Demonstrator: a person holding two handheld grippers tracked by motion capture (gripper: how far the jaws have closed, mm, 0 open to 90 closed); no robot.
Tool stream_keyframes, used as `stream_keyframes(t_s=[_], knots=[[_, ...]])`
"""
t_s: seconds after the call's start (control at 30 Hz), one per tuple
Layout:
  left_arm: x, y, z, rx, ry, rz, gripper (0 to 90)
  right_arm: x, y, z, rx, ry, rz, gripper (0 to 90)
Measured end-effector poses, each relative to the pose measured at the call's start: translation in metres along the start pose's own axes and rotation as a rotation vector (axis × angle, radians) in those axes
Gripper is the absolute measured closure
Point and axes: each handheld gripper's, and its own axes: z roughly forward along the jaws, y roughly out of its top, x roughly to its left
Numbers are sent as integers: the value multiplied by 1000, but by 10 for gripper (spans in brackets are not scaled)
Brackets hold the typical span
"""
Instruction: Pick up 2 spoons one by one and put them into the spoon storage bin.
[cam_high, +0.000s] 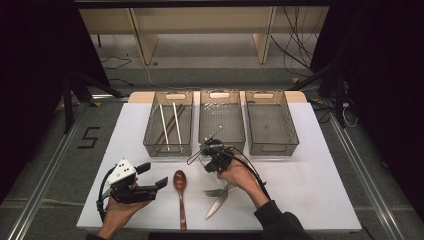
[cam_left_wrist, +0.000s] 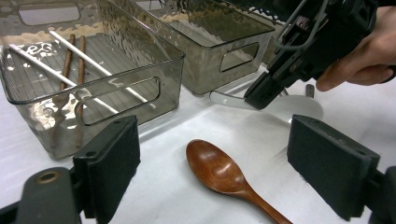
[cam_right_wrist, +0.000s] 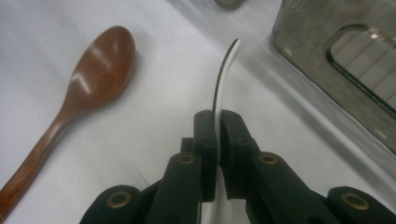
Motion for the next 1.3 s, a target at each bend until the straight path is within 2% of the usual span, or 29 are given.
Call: stream_keyframes(t_s=[0.4, 0.73, 1.3], knots=[[0, 0, 0, -4, 3, -2, 166, -5, 10, -36, -109, 2, 0, 864], [0, 0, 0, -3, 3, -1, 166, -25, 23, -63, -186, -25, 31, 864], [1, 0, 0, -4, 2, -3, 166, -58, 44, -84, -246, -87, 97, 864]])
